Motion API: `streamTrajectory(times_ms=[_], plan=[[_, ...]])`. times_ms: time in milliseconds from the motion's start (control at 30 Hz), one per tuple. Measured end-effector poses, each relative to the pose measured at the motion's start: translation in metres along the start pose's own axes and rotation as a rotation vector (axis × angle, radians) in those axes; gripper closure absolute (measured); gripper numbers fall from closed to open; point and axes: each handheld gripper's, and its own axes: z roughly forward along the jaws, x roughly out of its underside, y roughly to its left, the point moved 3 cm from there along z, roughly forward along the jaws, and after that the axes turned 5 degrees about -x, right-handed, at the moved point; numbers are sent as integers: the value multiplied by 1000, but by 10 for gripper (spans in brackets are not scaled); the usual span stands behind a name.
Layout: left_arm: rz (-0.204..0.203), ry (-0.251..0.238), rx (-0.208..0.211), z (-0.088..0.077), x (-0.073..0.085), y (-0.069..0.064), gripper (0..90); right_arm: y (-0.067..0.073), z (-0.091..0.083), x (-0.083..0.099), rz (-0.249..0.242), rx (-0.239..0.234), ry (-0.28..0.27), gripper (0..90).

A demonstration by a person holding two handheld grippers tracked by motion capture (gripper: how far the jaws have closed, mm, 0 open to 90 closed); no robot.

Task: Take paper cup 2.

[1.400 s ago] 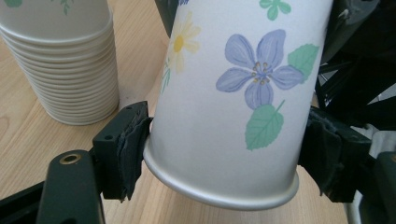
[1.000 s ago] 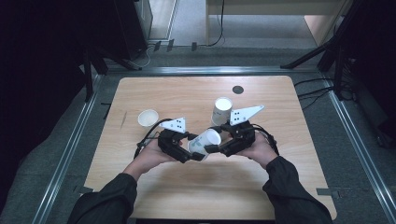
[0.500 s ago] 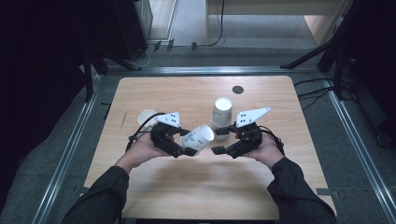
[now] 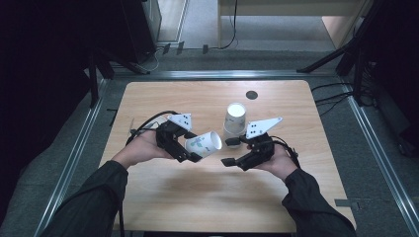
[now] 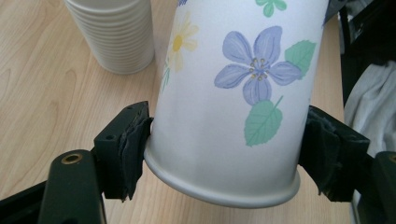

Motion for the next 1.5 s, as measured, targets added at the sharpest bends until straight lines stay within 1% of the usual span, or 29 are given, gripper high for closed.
streamTrajectory(times_ms=[100,233,333,367,533,567,633,733,933,967,1100,1167,1267,1300,1500], plan=[[20,36,-7,-2,-2,0,236,1,1,-1,0,4,-6,270],[30,73,-3,-1,-4,-1,236,1,5,-2,-9,8,-10,272],[57,119,-11,1,-4,0,236,0,9,-3,-14,10,-4,272],[63,135,-12,2,-4,-1,236,0,11,-4,-25,12,-2,272],[69,159,-8,5,-5,-1,236,0,15,-5,-25,11,-5,272],[83,169,-10,7,-5,0,236,0,15,-5,-25,11,-5,272],[85,180,-9,9,-6,-2,236,0,18,-6,-25,9,-9,272],[100,199,-3,13,-7,-4,236,1,22,-7,-27,2,-10,272],[110,210,8,17,-11,-7,236,2,29,-9,-29,-6,-4,272],[117,213,10,17,-11,-7,236,2,29,-9,-29,-6,-4,272],[124,216,13,20,-11,-8,235,1,31,-10,-35,-5,-6,283],[122,217,15,20,-12,-9,235,1,32,-10,-37,-6,-4,287],[119,216,16,21,-12,-9,235,1,33,-9,-23,-13,10,297],[118,219,17,21,-12,-9,235,0,34,-9,-29,-10,11,301],[118,214,15,23,-12,-9,235,1,34,-9,-29,-18,14,335]])
